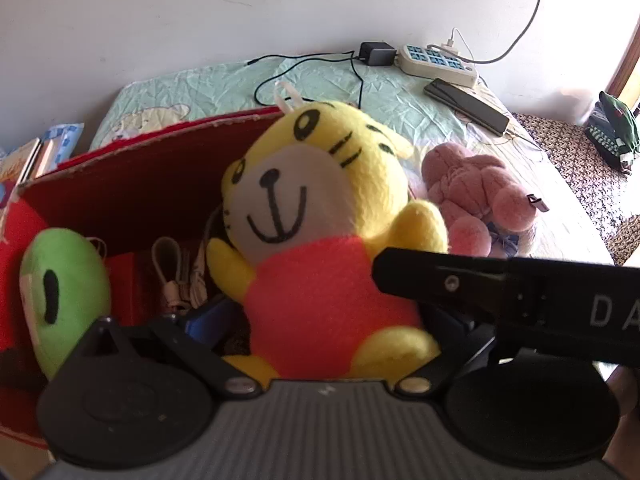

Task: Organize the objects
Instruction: 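Lower the tiger plush into the red box and open the right gripper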

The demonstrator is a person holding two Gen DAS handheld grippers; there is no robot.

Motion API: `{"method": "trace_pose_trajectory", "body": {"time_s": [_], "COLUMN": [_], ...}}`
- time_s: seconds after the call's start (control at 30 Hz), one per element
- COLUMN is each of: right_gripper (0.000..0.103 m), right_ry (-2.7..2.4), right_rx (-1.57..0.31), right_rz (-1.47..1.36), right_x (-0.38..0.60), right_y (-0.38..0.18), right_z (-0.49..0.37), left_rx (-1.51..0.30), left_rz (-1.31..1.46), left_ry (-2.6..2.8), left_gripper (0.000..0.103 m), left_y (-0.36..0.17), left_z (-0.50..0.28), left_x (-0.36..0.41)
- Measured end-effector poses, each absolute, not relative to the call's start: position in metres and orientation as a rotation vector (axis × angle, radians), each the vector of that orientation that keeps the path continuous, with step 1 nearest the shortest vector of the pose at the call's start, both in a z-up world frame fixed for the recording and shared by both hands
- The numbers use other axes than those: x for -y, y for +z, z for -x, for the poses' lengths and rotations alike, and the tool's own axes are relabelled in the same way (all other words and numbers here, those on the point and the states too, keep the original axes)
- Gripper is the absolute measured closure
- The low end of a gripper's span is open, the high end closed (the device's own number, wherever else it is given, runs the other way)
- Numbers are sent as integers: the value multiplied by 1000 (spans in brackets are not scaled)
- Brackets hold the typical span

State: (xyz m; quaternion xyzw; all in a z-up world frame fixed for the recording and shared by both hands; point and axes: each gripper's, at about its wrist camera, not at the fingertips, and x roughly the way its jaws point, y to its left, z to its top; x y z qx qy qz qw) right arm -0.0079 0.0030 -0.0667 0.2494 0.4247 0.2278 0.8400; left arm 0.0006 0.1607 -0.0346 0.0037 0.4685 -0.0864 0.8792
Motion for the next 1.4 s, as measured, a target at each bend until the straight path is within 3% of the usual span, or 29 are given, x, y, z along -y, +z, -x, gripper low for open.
{"method": "trace_pose_trajectory", "body": {"time_s": [1.4], "right_gripper": [68], "right_ry": [597], "right_rx": [-819], "right_rz": [-588], "right_x": [19], "right_y": [-54], "right_z": [27], "left_rx": [-896], "left_rz": [-7], "left_ry": [43], "left_gripper": [3], "left_y": [0], "left_z": [33], "left_x": [-160]}}
